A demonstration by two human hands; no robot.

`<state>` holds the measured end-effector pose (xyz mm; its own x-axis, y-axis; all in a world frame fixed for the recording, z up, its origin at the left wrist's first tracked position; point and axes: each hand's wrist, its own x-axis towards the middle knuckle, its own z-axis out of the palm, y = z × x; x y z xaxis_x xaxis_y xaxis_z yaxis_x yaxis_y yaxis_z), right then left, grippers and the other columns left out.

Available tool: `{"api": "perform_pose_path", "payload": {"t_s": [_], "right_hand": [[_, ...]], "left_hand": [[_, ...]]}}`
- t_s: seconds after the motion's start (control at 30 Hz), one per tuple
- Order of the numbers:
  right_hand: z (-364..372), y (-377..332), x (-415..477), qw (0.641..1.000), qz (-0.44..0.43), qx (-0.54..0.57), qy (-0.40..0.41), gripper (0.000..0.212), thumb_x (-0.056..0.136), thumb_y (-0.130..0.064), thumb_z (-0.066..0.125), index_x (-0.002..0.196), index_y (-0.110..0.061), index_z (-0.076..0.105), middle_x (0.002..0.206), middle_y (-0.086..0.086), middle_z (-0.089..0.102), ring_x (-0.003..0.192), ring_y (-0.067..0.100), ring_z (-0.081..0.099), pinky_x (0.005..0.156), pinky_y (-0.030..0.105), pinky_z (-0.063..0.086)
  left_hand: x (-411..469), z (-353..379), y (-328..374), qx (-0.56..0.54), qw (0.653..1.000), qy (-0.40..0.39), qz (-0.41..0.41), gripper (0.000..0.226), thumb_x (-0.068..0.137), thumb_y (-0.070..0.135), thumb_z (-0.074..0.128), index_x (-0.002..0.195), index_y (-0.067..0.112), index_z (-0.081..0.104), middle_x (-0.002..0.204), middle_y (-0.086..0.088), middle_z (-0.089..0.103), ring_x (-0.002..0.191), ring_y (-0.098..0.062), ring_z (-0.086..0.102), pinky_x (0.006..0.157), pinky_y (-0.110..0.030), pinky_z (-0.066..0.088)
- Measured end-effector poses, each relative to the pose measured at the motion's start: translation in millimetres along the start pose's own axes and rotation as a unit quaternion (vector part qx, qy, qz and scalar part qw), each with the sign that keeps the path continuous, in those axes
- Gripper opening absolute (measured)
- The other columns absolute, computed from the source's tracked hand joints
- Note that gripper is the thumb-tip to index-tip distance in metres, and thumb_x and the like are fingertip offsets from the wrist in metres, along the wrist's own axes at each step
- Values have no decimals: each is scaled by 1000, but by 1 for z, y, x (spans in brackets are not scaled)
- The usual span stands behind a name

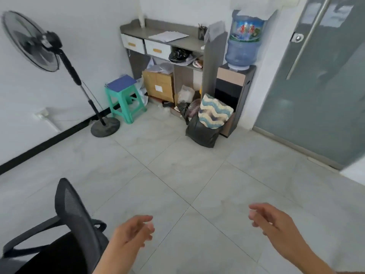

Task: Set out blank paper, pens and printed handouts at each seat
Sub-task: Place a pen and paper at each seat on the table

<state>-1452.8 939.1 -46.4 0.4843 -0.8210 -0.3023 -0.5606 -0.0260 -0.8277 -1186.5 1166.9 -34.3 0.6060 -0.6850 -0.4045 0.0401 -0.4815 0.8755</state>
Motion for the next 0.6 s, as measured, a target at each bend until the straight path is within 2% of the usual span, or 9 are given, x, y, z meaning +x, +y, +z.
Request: {"api": "perform_pose_path", "payload": {"t_s": [0.1, 0.3, 0.43, 0.5, 0.53, 0.6], "right_hand": [[13, -52, 87, 998, -47, -14, -49, 9, 91, -25, 63, 97, -31, 67, 84, -6, 73, 78, 6, 69, 75, 35, 52], [76, -127, 242, 991, -86, -27, -101, 10, 90, -28, 63, 98, -34, 66, 85, -7, 73, 80, 8, 69, 71, 38, 53], [110, -175, 331, 991, -72, -23, -109, 12, 89, -26, 66, 98, -34, 66, 83, -10, 72, 78, 7, 70, 75, 37, 53], [117, -206, 375, 992, -63, -25, -102, 12, 89, -26, 66, 99, -32, 67, 82, -11, 72, 77, 7, 70, 74, 38, 54], [117, -220, 397, 993, -62, -21, -94, 12, 89, -26, 66, 99, -32, 67, 82, -12, 72, 76, 6, 70, 73, 36, 54], [116, -246, 440, 996, -60, -3, -70, 12, 90, -25, 64, 100, -32, 67, 83, -13, 73, 76, 4, 70, 72, 33, 54]], "left_hand": [[44, -18, 12, -29, 998, 52, -13, 16, 92, 8, 59, 102, 14, 68, 89, -10, 75, 78, -22, 71, 69, -33, 55], [164, -63, 18, -67, 989, 101, -85, 14, 91, 8, 60, 100, 13, 69, 85, -8, 76, 76, -22, 70, 68, -33, 52], [269, -114, 57, -75, 988, 109, -78, 12, 91, 7, 61, 98, 12, 69, 81, -8, 76, 71, -19, 69, 65, -31, 51], [321, -139, 91, -80, 988, 113, -61, 12, 87, 16, 66, 96, 11, 70, 79, -9, 76, 69, -19, 69, 63, -31, 51], [348, -150, 107, -73, 989, 116, -49, 20, 81, 23, 66, 96, 11, 70, 79, -9, 75, 68, -19, 69, 62, -29, 51], [399, -166, 137, -59, 992, 107, -34, 21, 81, 24, 67, 97, 11, 70, 81, -10, 75, 67, -17, 69, 61, -27, 51]]}}
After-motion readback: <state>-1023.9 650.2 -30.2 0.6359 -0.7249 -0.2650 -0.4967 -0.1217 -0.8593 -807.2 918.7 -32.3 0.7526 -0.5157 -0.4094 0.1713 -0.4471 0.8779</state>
